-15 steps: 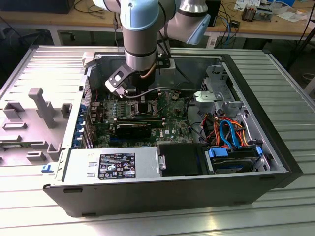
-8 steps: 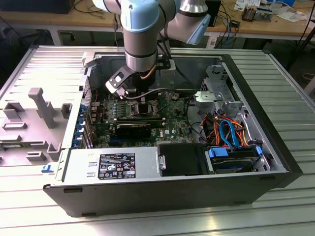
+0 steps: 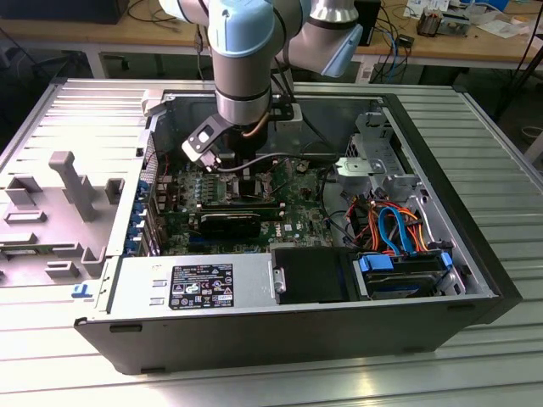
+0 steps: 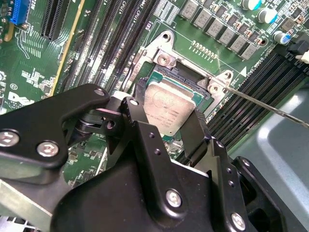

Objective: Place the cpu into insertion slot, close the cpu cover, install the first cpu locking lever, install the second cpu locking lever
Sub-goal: 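Place the cpu into insertion slot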

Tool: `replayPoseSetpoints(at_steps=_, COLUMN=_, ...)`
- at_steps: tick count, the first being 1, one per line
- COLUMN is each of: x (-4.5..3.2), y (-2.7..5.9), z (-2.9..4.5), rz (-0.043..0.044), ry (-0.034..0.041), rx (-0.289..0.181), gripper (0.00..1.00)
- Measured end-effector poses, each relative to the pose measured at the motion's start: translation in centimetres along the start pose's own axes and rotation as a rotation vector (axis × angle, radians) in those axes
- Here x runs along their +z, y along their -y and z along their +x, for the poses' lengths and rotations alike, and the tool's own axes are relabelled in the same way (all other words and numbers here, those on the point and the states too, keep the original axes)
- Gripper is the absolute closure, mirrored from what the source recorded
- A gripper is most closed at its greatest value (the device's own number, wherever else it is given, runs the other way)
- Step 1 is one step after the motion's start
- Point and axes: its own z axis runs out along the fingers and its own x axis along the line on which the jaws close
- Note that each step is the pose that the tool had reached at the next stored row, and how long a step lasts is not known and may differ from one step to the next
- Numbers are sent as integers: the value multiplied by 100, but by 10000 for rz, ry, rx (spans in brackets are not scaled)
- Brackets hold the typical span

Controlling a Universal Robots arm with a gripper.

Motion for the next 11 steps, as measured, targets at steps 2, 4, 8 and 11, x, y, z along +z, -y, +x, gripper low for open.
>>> replayPoseSetpoints(at_steps=2, x=0, y=4, z=0, rz=-5, ry=2, rx=70, gripper=46)
replayPoseSetpoints(at_steps=4, x=0, y=5, z=1, rz=-6, ry=2, rx=90, gripper=46)
replayPoseSetpoints(at_steps=8, x=-2, y=6, z=10, rz=-6, ry=10, rx=92, gripper=46)
replayPoseSetpoints(at_steps=11, x=-8, y=5, z=11, rz=-7, ry=8, rx=90, gripper=46)
